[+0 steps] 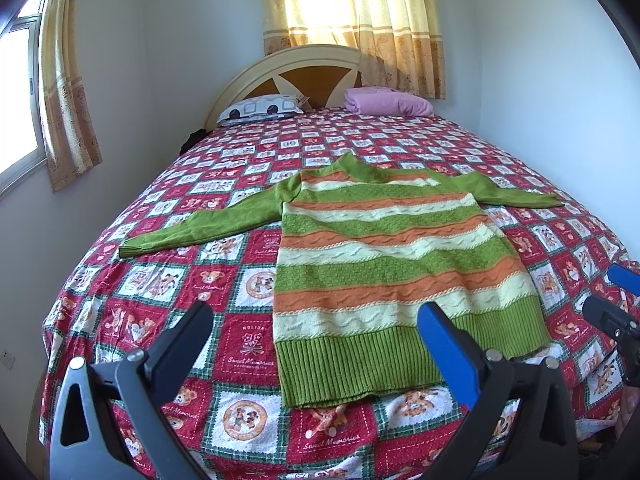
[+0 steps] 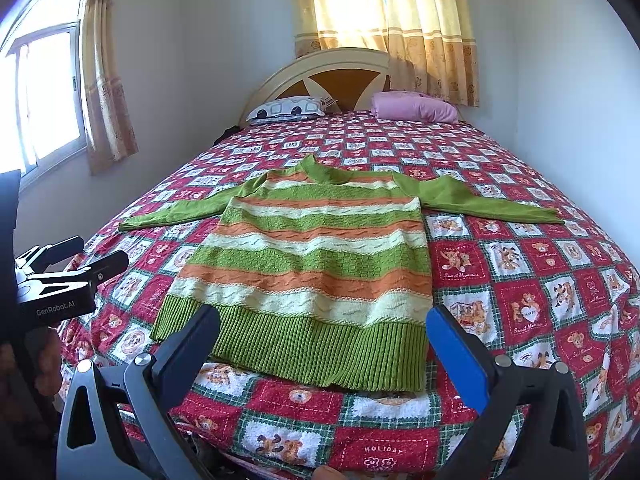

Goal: Fold small clothes

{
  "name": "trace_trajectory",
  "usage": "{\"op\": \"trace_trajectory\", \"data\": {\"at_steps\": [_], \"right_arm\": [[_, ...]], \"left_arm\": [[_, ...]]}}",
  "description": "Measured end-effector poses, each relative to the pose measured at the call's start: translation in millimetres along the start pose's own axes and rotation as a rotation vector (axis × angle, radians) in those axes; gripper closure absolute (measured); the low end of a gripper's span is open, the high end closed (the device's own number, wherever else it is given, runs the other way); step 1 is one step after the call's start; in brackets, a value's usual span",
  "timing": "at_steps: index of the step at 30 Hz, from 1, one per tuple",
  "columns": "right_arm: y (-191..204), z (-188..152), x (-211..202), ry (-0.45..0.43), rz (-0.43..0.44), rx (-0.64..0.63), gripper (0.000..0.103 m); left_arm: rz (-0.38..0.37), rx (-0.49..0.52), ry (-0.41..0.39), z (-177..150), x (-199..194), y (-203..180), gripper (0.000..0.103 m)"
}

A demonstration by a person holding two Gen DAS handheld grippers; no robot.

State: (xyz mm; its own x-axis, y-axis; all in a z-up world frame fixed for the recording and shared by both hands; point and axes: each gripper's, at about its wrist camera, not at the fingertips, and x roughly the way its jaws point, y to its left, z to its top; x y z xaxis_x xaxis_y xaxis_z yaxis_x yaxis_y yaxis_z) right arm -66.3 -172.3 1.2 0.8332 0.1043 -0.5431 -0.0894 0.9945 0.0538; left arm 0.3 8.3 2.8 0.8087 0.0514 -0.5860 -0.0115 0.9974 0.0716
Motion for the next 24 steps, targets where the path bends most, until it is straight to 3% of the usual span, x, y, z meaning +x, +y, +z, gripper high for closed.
{"op": "trace_trajectory", "data": {"at_steps": [24], "right_arm": [[3.6,-2.6,2.1,0.008,0.011,-0.006,0.001]], "left_arm": [[0.0,-0.001,-0.002,0.2,-0.9,1.2,0.0]]}}
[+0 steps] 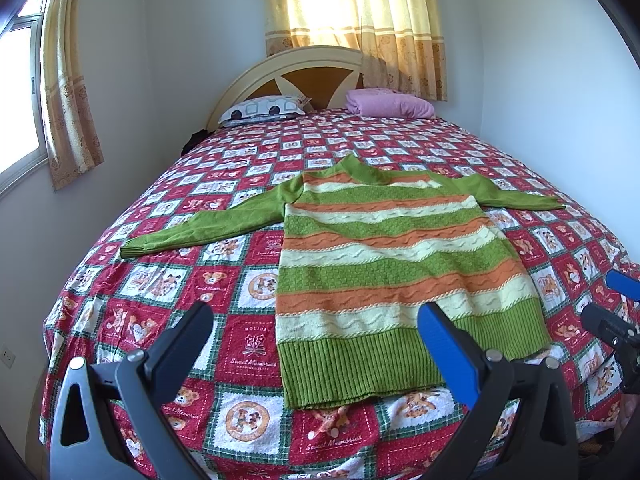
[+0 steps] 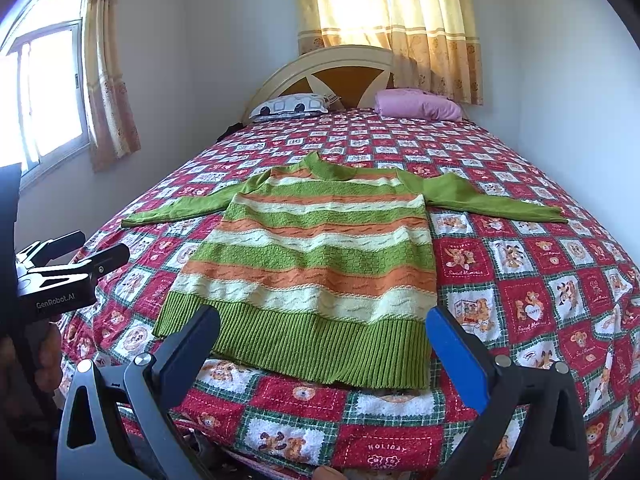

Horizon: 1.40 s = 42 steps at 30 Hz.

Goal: Fold small clothes

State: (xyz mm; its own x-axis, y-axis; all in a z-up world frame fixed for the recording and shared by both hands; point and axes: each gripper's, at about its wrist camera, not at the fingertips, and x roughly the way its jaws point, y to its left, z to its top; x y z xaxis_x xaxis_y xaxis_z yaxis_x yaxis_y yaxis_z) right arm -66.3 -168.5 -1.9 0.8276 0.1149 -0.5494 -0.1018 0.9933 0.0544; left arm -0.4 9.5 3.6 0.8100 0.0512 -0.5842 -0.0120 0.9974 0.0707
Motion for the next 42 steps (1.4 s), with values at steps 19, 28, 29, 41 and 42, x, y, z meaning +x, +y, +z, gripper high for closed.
{"op": "trace_trajectory", "data": {"at_steps": [19,28,29,41,42], "right_arm": [[0,-1,1,-0.014,0.008,-0.009,0.001],[-45,10,35,0.045,-0.007,0.067,0.001],[-50,12,38,0.042,-0.013,0.077,0.001],[-188,51,105,0.11,-0.154,0.315,0.001],[-195,52,109,0.117,-0.156,0.329,0.002]], "left_arm": [[0.0,0.0,0.0,0,0,0,0.0],[0.009,-0.006,-0.01,5,9,18,0.0],[0.012,-0.001,-0.015,8,13,21,0.0],[0.064,0.03,-0.001,51,97,15,0.0],[0.078,0.028,-0.001,54,105,15,0.0]]}}
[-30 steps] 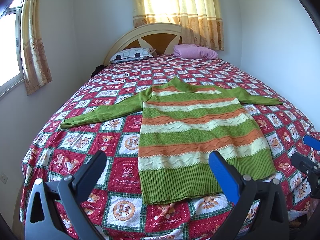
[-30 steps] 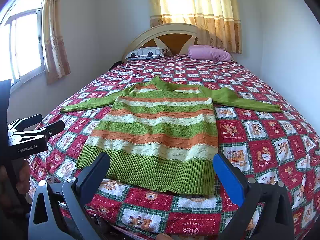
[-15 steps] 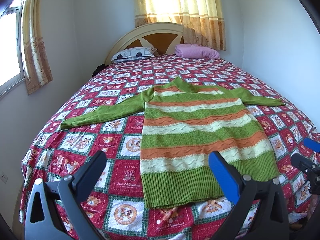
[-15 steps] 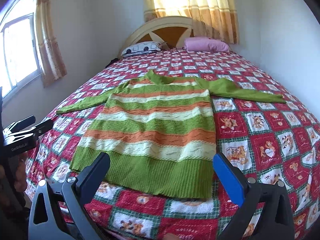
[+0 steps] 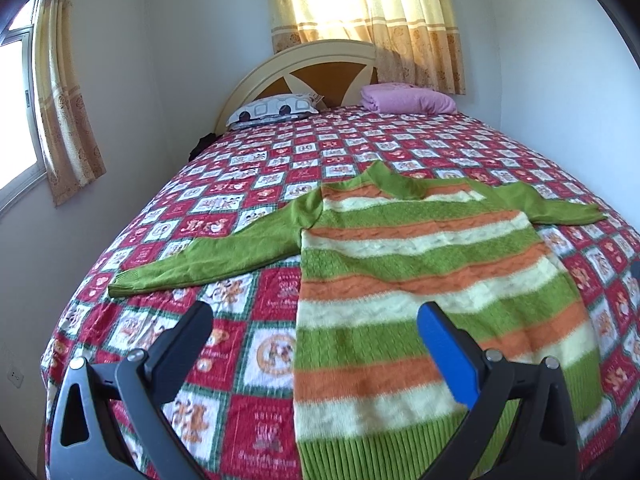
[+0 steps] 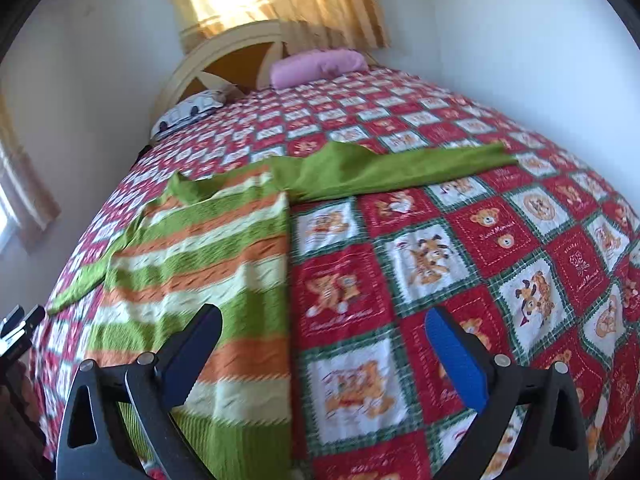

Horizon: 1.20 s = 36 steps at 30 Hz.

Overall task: Fold small clothes
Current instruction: 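Reach the right tool to the green sleeve cuff and close on it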

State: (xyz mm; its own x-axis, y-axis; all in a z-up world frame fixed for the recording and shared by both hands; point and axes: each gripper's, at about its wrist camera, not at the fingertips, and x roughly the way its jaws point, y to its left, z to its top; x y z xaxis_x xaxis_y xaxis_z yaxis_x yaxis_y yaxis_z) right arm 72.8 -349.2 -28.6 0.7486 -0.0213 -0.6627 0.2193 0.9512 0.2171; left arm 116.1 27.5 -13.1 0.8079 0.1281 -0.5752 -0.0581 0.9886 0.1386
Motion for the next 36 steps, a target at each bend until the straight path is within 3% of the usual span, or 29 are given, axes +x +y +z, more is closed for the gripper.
{"op": "trace_trajectory", "data": {"at_steps": [4,6,12,23,34,35,36], "right_arm": [[-31,27,27,0.028,-0.024,0.061,0.005],[-49,42,45,0.063,-0.018,0.106,0.017],[-107,82,83,0.067,-0.088,0.223,0.028],[-218,137,122,0.01,-0.257,0.416,0.032],[-258,161,172,0.031,-0.254,0.495,0.039],[-259,164,175,0.028,-0.256,0.496,0.046],[-259,167,179,0.031,-0.258,0.492,0.063]], "left_arm": [[0.022,-0.02,0.014,10,35,0,0.0],[0.048,-0.017,0.024,13,53,-2,0.0],[0.102,-0.015,0.067,18,97,1,0.0],[0.2,-0.031,0.104,28,148,15,0.0],[0.266,-0.06,0.139,31,184,25,0.0],[0.268,-0.062,0.14,31,186,26,0.0],[0.272,-0.064,0.148,30,190,27,0.0]]}}
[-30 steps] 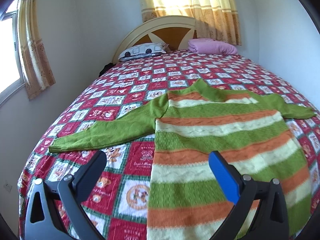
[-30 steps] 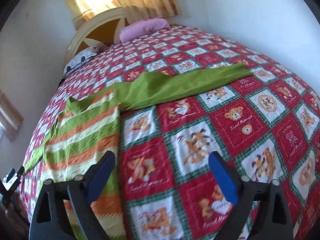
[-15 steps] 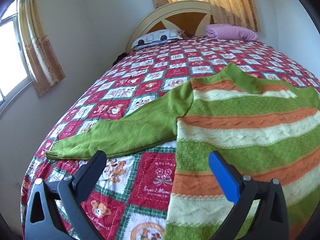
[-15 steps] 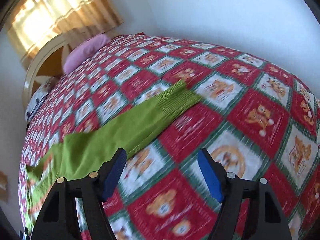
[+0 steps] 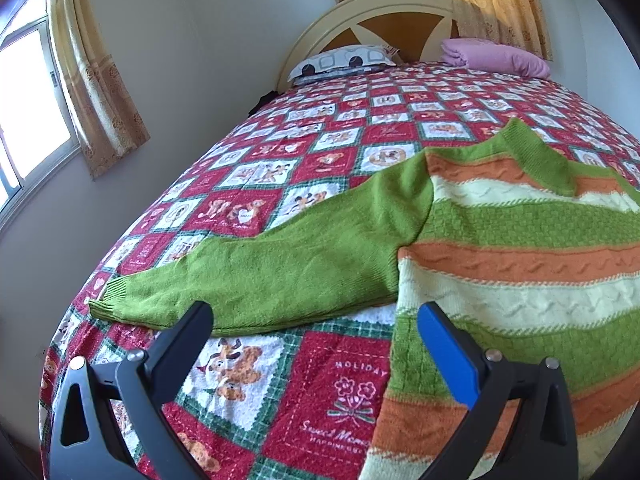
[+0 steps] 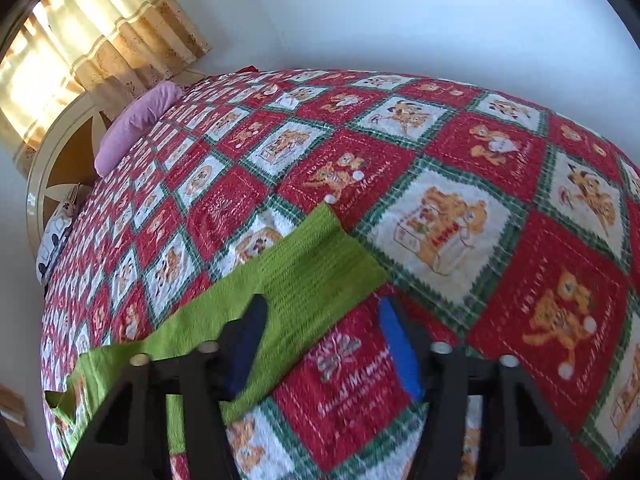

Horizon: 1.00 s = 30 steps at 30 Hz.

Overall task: Fold small clothes
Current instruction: 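Reach the right tool to the green sleeve cuff and close on it, then lift the sleeve with the right tool and lay it across the sweater body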

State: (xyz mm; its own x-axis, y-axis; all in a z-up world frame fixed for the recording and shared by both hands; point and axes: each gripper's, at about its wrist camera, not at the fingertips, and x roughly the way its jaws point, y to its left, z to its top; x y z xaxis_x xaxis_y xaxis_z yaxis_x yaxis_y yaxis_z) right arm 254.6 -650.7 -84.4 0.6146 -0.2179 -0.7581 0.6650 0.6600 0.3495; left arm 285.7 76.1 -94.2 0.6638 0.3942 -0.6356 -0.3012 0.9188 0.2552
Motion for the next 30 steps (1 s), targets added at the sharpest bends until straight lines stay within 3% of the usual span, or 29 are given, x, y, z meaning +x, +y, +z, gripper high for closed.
{"op": "trace_trajectory", "data": {"at_steps": [2,3,14,22,30], "right_arm": [[5,1,8,0.017,-0.006,-0.016,0.093],[7,0,11,0.024,-0.008,-0.023,0.095],[53,5,-45,-0.111,0.0,-0.149,0.097],[147,0,-125,-0.25,0.084,-0.336,0.097],[245,-35,-190,-0.321,0.193,-0.522,0.098]], "left_arm": [[0.003,-0.003,0.013,-1,7,0,0.0],[0.004,-0.003,0.021,-2,9,0,0.0],[-0.043,-0.081,0.041,-5,16,19,0.0],[-0.064,-0.173,0.058,-15,24,50,0.0],[-0.122,-0.235,0.053,-21,27,62,0.0]]}}
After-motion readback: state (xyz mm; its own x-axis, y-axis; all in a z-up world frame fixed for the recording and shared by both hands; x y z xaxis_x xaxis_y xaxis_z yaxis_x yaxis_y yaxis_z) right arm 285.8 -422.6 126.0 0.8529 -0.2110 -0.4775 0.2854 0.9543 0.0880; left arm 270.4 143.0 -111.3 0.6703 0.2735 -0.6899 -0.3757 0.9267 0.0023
